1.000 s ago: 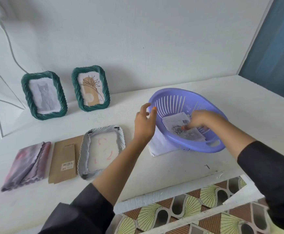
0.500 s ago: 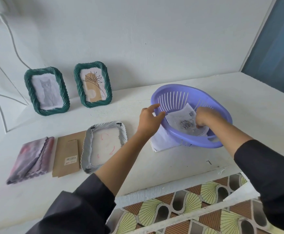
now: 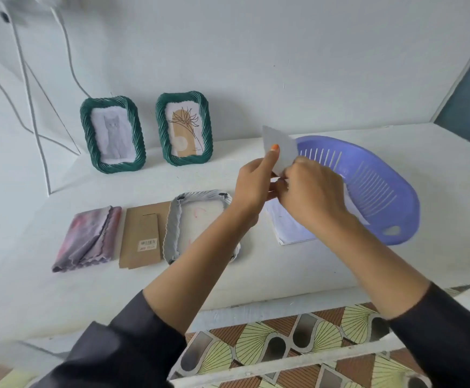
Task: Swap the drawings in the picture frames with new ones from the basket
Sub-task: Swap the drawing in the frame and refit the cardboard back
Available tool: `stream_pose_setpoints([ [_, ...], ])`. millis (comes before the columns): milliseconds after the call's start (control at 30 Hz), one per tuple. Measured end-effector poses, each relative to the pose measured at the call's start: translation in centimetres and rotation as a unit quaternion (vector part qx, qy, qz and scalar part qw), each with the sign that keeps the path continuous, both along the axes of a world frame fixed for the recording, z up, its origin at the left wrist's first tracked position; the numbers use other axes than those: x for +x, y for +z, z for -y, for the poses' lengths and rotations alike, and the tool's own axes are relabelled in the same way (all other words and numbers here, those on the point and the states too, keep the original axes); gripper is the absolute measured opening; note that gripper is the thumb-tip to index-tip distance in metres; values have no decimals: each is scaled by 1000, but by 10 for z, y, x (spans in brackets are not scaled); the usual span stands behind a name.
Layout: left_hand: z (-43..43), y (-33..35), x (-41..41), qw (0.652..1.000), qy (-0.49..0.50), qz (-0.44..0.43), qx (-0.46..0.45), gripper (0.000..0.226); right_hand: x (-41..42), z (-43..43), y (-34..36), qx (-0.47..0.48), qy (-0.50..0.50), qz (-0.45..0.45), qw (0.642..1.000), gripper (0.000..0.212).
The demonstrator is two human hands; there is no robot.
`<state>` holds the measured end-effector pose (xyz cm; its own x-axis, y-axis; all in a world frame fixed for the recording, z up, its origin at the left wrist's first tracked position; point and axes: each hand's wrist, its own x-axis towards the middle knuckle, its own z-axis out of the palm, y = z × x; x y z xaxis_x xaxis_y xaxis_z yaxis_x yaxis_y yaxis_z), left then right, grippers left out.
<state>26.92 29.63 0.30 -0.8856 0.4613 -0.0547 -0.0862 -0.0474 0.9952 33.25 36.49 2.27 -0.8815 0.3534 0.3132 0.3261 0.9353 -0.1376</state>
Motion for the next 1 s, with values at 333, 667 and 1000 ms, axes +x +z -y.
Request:
stream_pose_setpoints([
  [333,93,-53,-46,983,130,56,-116,28,-43,17,-54,-498,35,-50,865,57],
  [667,144,-75,-57,872,99,-179,-444,36,-69,53,-99,-444,-14,-4,896,36],
  [1000,147,-85,-65,863,35,-148,-482,52,-66,44,-106,-265,37,47,962,32],
])
